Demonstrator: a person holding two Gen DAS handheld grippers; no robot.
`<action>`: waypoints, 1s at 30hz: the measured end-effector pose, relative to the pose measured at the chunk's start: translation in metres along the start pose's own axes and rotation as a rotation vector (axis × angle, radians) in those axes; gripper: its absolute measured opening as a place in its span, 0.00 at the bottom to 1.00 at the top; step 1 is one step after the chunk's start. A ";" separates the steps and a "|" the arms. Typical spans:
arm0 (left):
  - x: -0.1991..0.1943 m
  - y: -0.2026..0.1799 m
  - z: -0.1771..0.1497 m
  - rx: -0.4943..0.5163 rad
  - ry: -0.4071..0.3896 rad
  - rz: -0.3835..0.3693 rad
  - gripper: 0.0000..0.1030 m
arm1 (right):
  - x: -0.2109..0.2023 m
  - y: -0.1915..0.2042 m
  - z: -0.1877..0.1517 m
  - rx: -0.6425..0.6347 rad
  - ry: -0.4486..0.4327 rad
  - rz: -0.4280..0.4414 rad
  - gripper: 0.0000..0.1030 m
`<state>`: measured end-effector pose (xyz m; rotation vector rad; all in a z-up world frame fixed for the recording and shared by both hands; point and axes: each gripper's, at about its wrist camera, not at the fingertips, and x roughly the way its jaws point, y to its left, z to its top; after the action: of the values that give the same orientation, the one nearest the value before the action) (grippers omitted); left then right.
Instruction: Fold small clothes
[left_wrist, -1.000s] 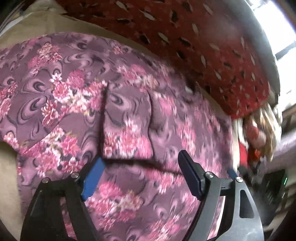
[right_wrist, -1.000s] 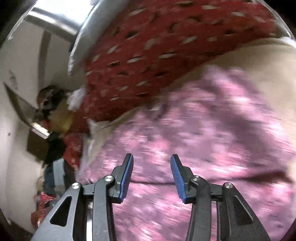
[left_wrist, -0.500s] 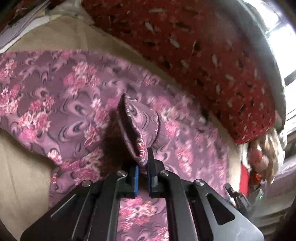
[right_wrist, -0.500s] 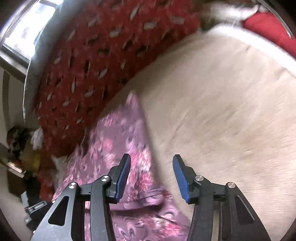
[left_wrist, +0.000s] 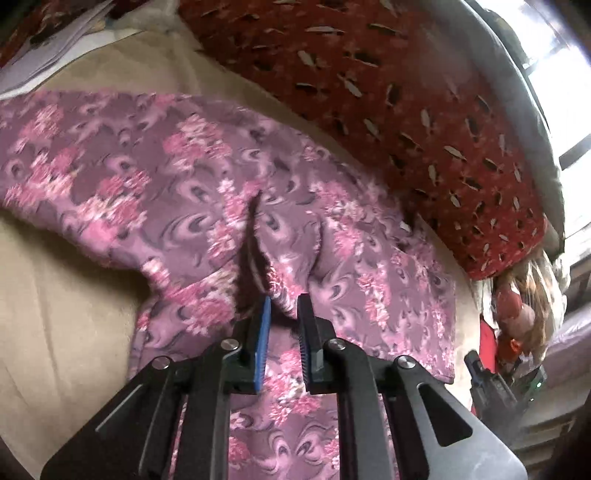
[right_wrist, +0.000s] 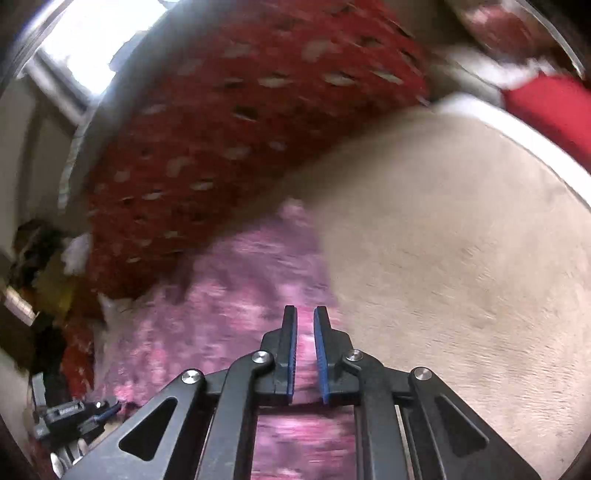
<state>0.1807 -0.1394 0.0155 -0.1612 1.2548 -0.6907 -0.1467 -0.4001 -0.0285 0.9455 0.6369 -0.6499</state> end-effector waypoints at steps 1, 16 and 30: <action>0.006 -0.003 0.002 0.010 0.006 0.012 0.14 | 0.003 0.011 -0.001 -0.023 0.015 0.015 0.12; -0.061 0.126 0.036 -0.212 -0.051 0.046 0.49 | 0.116 0.230 -0.099 -0.362 0.299 0.242 0.14; -0.099 0.349 0.072 -0.830 -0.108 -0.121 0.61 | 0.143 0.248 -0.146 -0.390 0.233 0.250 0.16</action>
<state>0.3690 0.1734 -0.0453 -0.9481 1.3712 -0.2191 0.0992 -0.1970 -0.0692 0.7226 0.8020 -0.1821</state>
